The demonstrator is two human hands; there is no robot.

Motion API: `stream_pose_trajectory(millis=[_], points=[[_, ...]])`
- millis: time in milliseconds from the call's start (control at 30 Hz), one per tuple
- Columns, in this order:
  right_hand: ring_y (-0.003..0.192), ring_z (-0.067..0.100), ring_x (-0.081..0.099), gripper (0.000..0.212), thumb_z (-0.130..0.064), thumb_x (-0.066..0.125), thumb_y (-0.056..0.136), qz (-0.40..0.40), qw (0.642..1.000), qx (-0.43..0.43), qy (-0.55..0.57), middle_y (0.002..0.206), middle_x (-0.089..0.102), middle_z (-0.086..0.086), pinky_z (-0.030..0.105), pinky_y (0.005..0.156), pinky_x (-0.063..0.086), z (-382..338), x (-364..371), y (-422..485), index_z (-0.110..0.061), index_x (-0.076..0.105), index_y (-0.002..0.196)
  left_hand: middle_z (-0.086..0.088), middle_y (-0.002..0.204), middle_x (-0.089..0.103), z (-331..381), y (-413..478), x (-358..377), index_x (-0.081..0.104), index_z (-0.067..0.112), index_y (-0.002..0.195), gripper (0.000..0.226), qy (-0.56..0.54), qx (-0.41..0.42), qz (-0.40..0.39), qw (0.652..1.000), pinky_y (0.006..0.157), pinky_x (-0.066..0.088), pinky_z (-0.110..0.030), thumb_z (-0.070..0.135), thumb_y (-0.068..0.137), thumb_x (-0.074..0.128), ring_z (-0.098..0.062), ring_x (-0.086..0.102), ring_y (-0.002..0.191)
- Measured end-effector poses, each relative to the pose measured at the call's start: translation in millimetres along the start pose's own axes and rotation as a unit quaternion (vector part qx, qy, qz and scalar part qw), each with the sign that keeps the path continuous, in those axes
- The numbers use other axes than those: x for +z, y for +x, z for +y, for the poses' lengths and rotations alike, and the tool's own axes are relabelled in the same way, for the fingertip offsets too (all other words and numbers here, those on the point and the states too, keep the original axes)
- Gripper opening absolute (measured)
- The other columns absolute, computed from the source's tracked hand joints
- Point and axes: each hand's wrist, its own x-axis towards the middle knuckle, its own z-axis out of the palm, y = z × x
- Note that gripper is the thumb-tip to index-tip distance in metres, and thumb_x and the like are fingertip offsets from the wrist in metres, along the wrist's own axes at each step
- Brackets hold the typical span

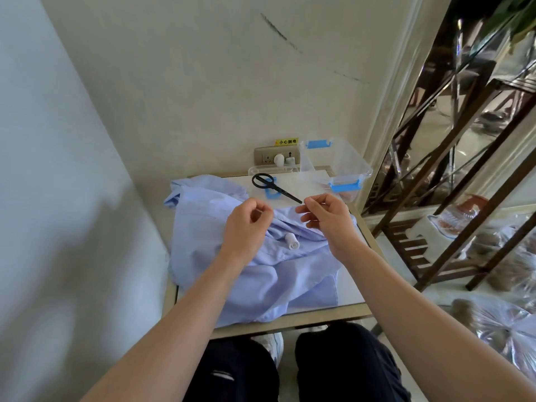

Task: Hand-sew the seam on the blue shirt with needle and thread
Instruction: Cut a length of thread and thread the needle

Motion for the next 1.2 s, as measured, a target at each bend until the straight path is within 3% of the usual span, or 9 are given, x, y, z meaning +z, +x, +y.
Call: stream_pose_trajectory(millis=[100,233,300,400,500,700,1000,1200], points=[[0.060,0.012,0.059,0.008,-0.010,0.056,0.098,0.001,1.000,-0.015,-0.008,0.081,0.071,0.006,0.020,0.059,0.051,-8,0,-6,-0.004,0.059,0.093,0.009,0.060,0.052,1,-4,-2,0.062,0.014,0.084,0.007,0.112,0.020,-0.007,0.993,0.062,0.036,-0.026,0.015,0.090,0.059,-0.012,0.047,0.058],[0.059,0.010,0.060,0.009,-0.010,0.056,0.098,0.002,0.999,-0.031,-0.024,0.081,0.071,0.007,0.018,0.058,0.051,-15,-1,-13,-0.002,0.059,0.096,0.009,0.062,0.047,4,-10,-4,0.069,0.020,0.091,0.009,0.209,0.033,-0.026,0.977,0.061,0.030,-0.025,0.027,0.092,0.062,-0.014,0.046,0.063],[0.059,0.010,0.060,0.011,-0.010,0.056,0.099,0.004,0.999,-0.038,-0.033,0.081,0.071,0.008,0.018,0.057,0.051,-18,-2,-15,0.000,0.059,0.098,0.008,0.057,0.044,5,-12,-6,0.069,0.019,0.077,0.022,0.228,0.025,-0.031,0.973,0.059,0.029,-0.026,0.033,0.093,0.062,-0.015,0.044,0.062],[0.059,0.011,0.060,0.012,-0.009,0.055,0.099,0.003,0.998,-0.043,-0.039,0.082,0.071,0.009,0.019,0.057,0.051,-21,-5,-18,0.002,0.059,0.101,0.008,0.048,0.036,7,-15,-11,0.045,0.024,0.051,0.046,0.211,0.003,-0.004,0.977,0.050,0.023,-0.020,0.034,0.093,0.063,-0.012,0.036,0.051],[0.059,0.012,0.059,0.011,-0.010,0.056,0.098,0.002,0.998,-0.047,-0.037,0.081,0.071,0.009,0.018,0.056,0.050,-25,-6,-22,0.001,0.059,0.100,0.005,0.045,0.033,9,-16,-16,0.034,0.022,0.048,0.054,0.187,-0.005,0.033,0.982,0.048,0.022,-0.021,0.031,0.091,0.064,-0.013,0.032,0.047],[0.060,0.012,0.060,0.008,-0.010,0.057,0.098,0.004,0.998,-0.060,-0.030,0.079,0.072,0.006,0.019,0.057,0.050,-32,-10,-28,-0.003,0.060,0.095,-0.003,0.054,0.045,5,-17,-26,0.048,0.009,0.059,0.039,0.200,-0.030,0.070,0.977,0.051,0.028,-0.028,0.028,0.090,0.064,-0.021,0.039,0.056],[0.057,0.008,0.060,0.008,-0.011,0.057,0.098,0.007,0.996,-0.079,-0.042,0.077,0.071,0.005,0.018,0.057,0.048,-42,-15,-37,-0.005,0.060,0.094,0.006,0.053,0.043,-6,-22,-38,0.038,0.022,0.055,0.043,0.240,-0.026,0.101,0.965,0.050,0.025,-0.028,0.025,0.089,0.064,-0.016,0.040,0.055],[0.056,0.005,0.060,0.010,-0.012,0.056,0.098,-0.002,0.994,-0.087,-0.063,0.076,0.071,0.004,0.017,0.057,0.049,-46,-18,-41,-0.003,0.061,0.095,0.002,0.070,0.057,-9,-24,-50,0.054,0.016,0.069,0.026,0.272,-0.030,0.121,0.954,0.061,0.031,-0.029,0.028,0.090,0.064,-0.023,0.055,0.072]])
